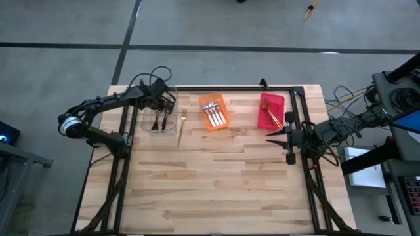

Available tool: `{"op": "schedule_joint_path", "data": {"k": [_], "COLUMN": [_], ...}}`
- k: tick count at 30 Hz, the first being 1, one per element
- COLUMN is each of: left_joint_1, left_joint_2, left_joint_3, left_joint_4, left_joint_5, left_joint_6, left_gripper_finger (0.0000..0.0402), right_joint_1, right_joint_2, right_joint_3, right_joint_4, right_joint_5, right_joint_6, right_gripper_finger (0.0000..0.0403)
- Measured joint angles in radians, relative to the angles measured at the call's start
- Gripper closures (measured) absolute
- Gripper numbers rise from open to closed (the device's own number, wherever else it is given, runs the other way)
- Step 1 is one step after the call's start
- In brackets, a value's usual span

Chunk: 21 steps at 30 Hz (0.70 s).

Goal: Sort silverware by color (type)
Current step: Adjust the black fork

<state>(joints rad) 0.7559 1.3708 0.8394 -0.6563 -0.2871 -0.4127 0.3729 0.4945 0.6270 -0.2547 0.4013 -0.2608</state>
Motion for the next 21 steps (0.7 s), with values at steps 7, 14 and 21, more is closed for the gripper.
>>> {"op": "schedule_joint_path", "data": {"k": [7, 14, 21], "left_joint_1": [0.002, -0.002, -0.002], "left_joint_2": [0.0, 0.0, 0.0], "left_joint_3": [0.001, -0.005, -0.039], "left_joint_4": [-0.003, -0.008, 0.001], "left_joint_5": [0.01, 0.072, 0.071], "left_joint_6": [0.077, 0.044, 0.031], "left_gripper_finger": [0.0377, 0.0377, 0.0377], "right_joint_1": [0.0, 0.0, -0.05], "right_joint_2": [0.055, 0.155, 0.204], "right_joint_3": [0.0, 0.0, 0.0], "right_joint_4": [0.059, 0.086, 0.167], "right_joint_5": [0.148, 0.36, 0.412], "right_joint_6": [0.086, 0.049, 0.005], "right_gripper_finger": [0.0337, 0.0337, 0.0337]}}
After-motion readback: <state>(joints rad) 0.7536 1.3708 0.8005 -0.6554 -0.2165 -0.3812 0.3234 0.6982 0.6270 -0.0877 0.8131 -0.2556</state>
